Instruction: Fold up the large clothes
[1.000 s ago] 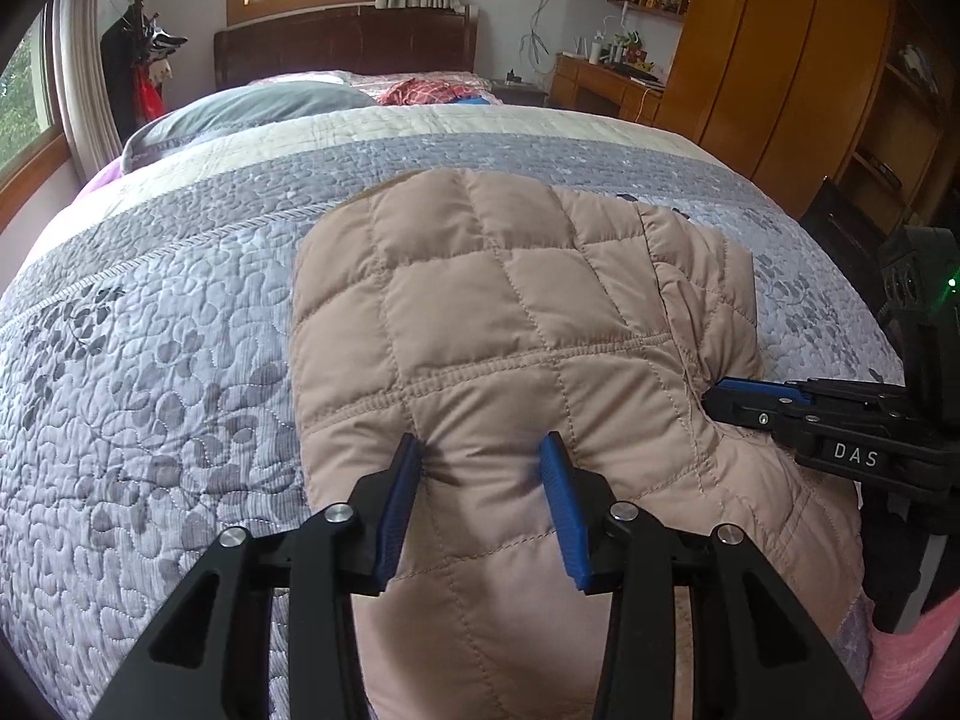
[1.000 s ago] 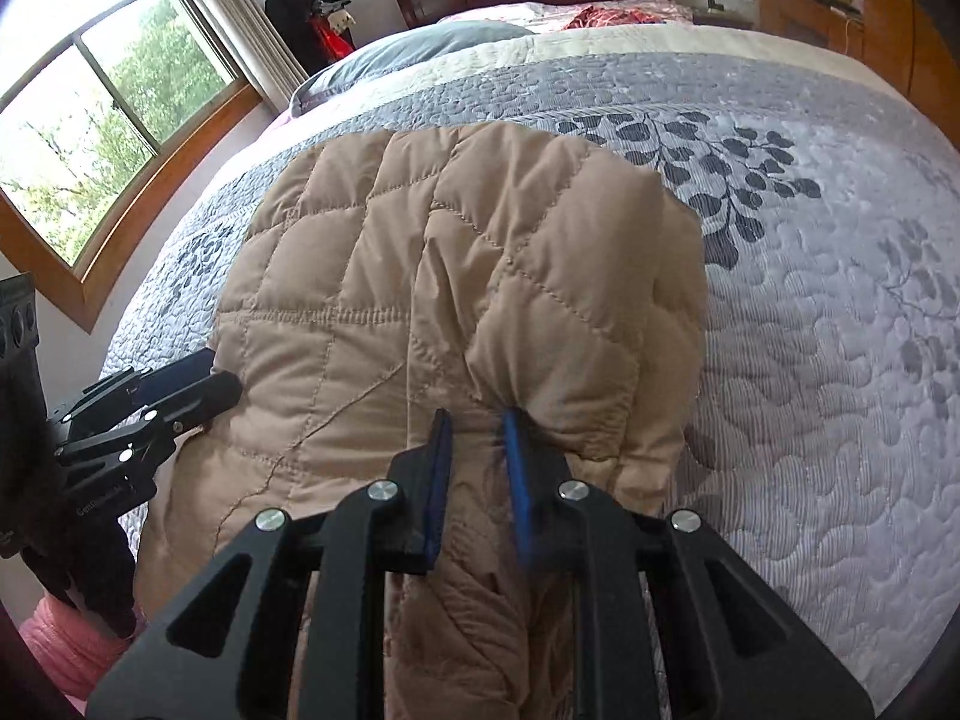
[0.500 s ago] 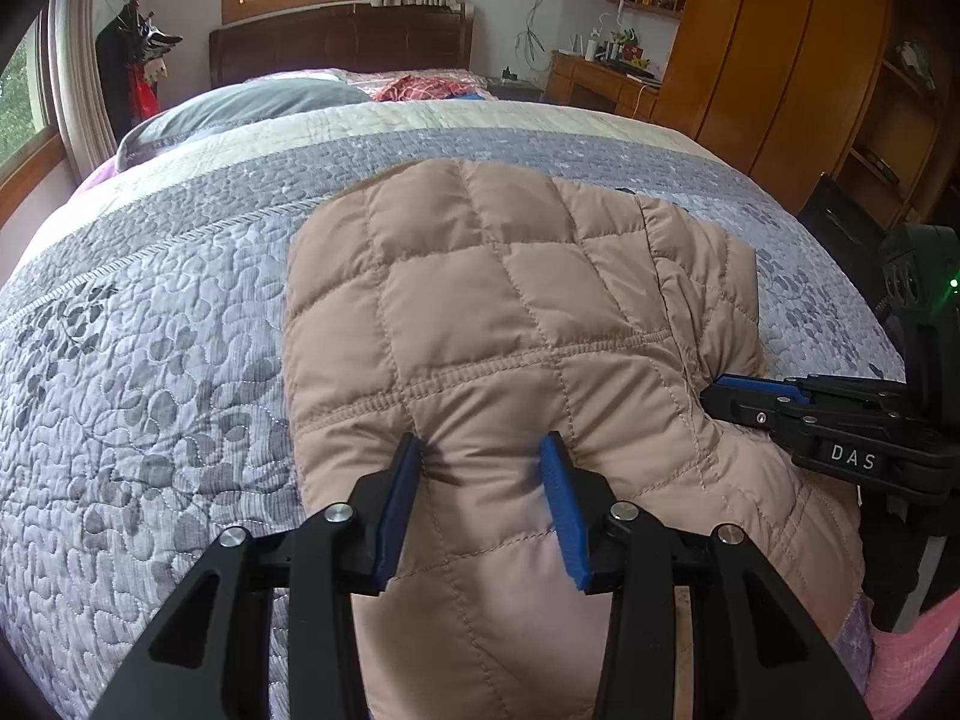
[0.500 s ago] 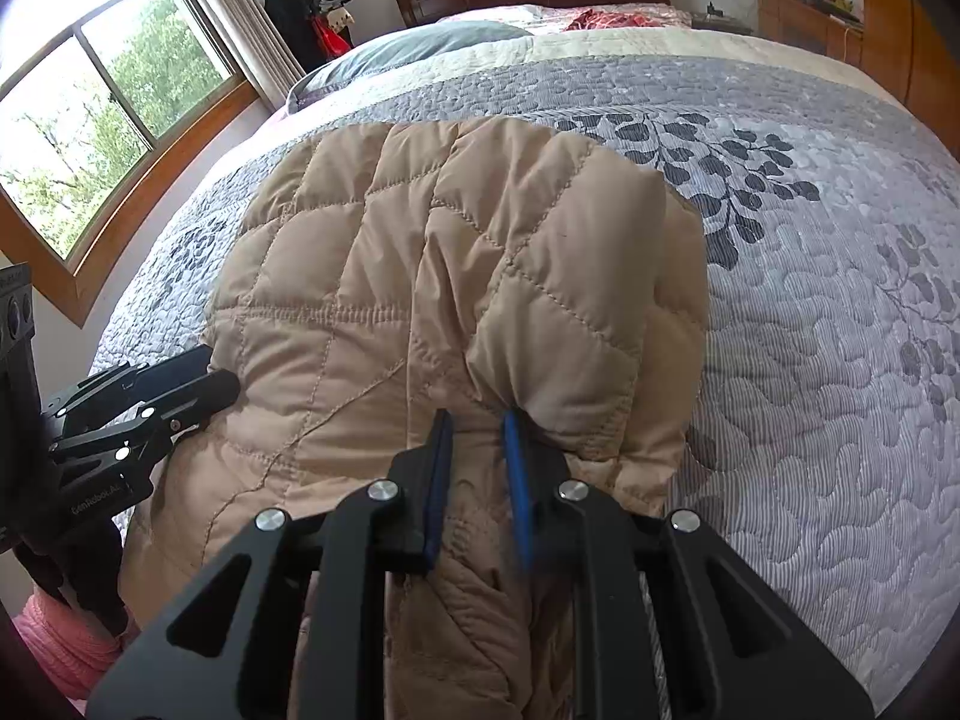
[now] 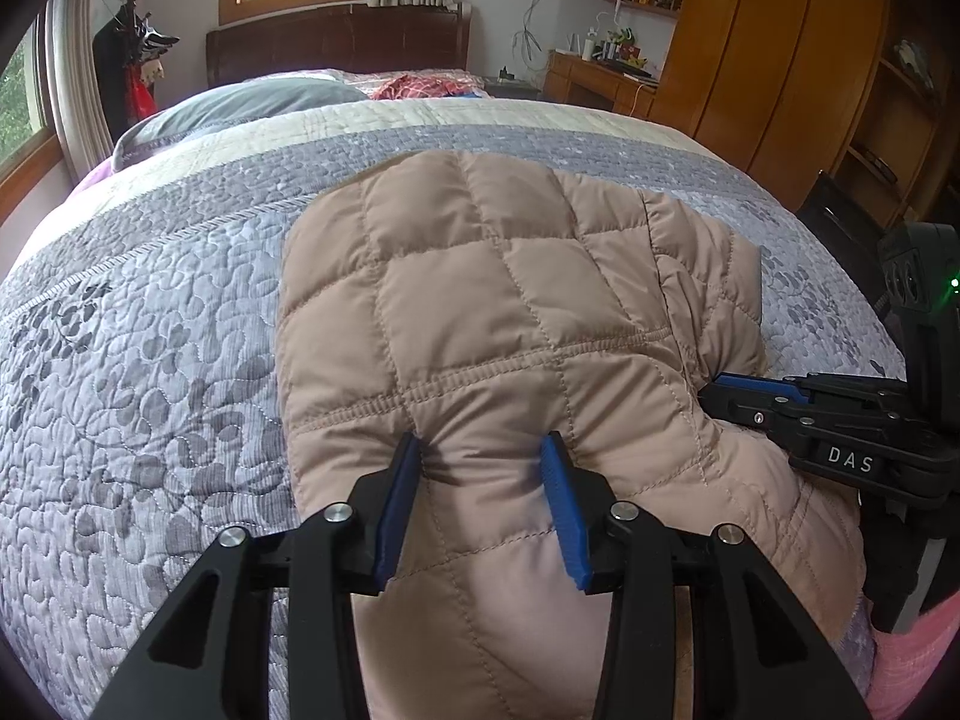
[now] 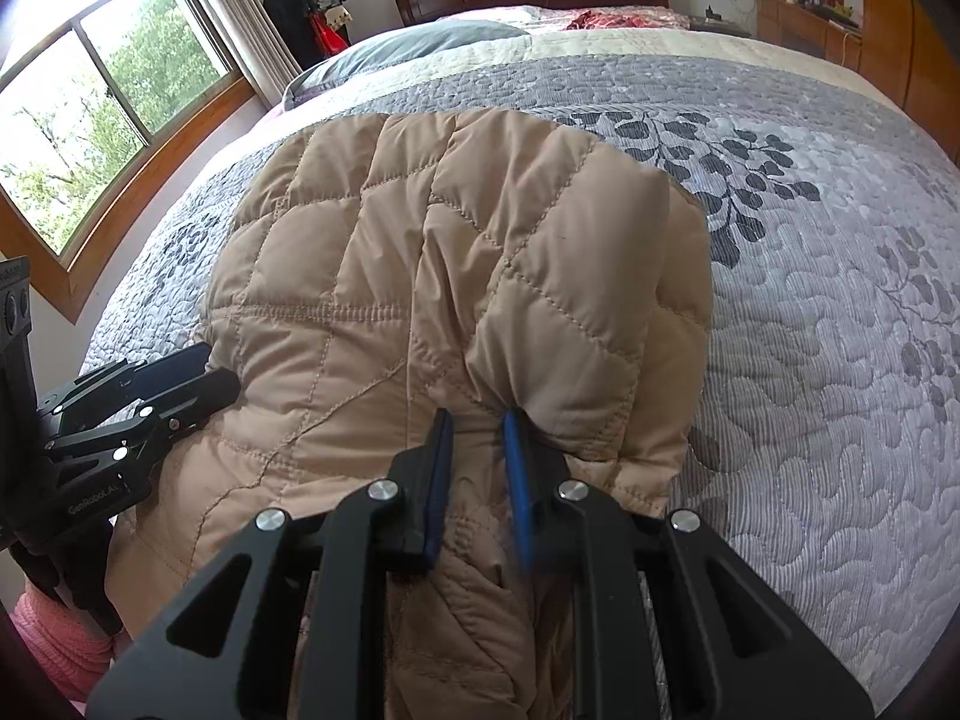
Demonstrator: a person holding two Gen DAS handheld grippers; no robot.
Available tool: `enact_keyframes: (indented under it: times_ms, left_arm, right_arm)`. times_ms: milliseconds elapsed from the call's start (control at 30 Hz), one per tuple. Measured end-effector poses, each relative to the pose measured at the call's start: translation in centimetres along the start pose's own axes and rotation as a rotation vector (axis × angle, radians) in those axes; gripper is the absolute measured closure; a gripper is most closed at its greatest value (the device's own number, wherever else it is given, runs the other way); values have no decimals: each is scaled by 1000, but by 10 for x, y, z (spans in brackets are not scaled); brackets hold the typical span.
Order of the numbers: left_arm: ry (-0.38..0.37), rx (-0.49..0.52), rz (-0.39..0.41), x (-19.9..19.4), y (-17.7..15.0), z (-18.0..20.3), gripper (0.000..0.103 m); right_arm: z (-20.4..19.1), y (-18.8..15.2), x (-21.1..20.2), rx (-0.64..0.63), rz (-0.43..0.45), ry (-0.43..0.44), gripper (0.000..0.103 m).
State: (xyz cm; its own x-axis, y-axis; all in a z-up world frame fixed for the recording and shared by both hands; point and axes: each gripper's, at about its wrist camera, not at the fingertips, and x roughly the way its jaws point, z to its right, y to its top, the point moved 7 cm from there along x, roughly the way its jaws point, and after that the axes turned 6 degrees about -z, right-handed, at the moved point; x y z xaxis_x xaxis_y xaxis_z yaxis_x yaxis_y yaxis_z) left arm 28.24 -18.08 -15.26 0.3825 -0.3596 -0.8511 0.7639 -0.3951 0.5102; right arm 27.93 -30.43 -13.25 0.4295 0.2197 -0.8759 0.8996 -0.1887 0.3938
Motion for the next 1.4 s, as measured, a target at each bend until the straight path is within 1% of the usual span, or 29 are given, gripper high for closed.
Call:
enact_keyframes:
  times_ms: [133,333,400,500,567,633,700,733,767,800,833,867,900,933,1033,1100,1200,1267,1300,1367,1400]
  left_arm:
    - [6,5,7,1,0,0,60]
    - [11,10,19,2,0,1,60]
    - [10,8,19,-3,1,0,59]
    - [11,0,31,-20,-3,-2,59]
    - [27,4,44,-35,-8,-7,52]
    - [40,8,47,-45,-12,-12,47]
    - [63,5,55,-54,-18,-22,43]
    - [74,2,62,-58,-21,-28,38]
    - [83,-2,65,-62,-24,-33,35]
    - [84,-5,67,-64,-26,-36,34]
    - [82,-9,67,-66,-29,-39,31]
    - [71,-15,62,-67,-31,-42,27]
    - [56,-19,58,-67,-34,-44,26]
    - [32,-27,51,-67,-37,-45,24]
    - [-26,-44,29,-62,-45,-45,23]
    - [-78,-61,14,-57,-47,-46,21]
    - [-133,-98,-16,-47,-50,-52,21]
    - [-170,-120,-37,-41,-51,-55,20]
    - [-202,-138,-48,-37,-52,-58,19]
    - [-242,-159,-58,-33,-52,-60,18]
    - [-274,-174,-67,-30,-52,-62,18]
  right_arm:
    - [-1,-2,1,-1,8,-3,87]
    - [3,-4,1,34,19,30,87]
    - [5,-4,-5,60,30,58,87]
    - [9,-8,-23,80,58,93,82]
    - [10,-12,-35,76,79,103,73]
    - [13,-19,-51,67,108,87,48]
    - [19,-23,-62,60,132,51,38]
    - [23,-27,-67,51,142,44,34]
    - [26,-30,-71,50,143,50,32]
    - [30,-32,-73,54,140,65,27]
    - [34,-36,-74,61,133,95,22]
    - [38,-39,-74,73,122,133,20]
    - [42,-41,-73,88,110,166,17]
    - [44,-44,-71,99,100,189,15]
    - [51,-52,-60,144,41,304,14]
    - [56,-55,-50,175,2,370,13]
    - [59,-56,-39,215,-26,447,13]
    - [61,-56,-35,231,-36,487,13]
    - [62,-56,-34,235,-39,502,13]
    - [64,-56,-30,237,-48,521,13]
    - [64,-55,-28,236,-54,532,13]
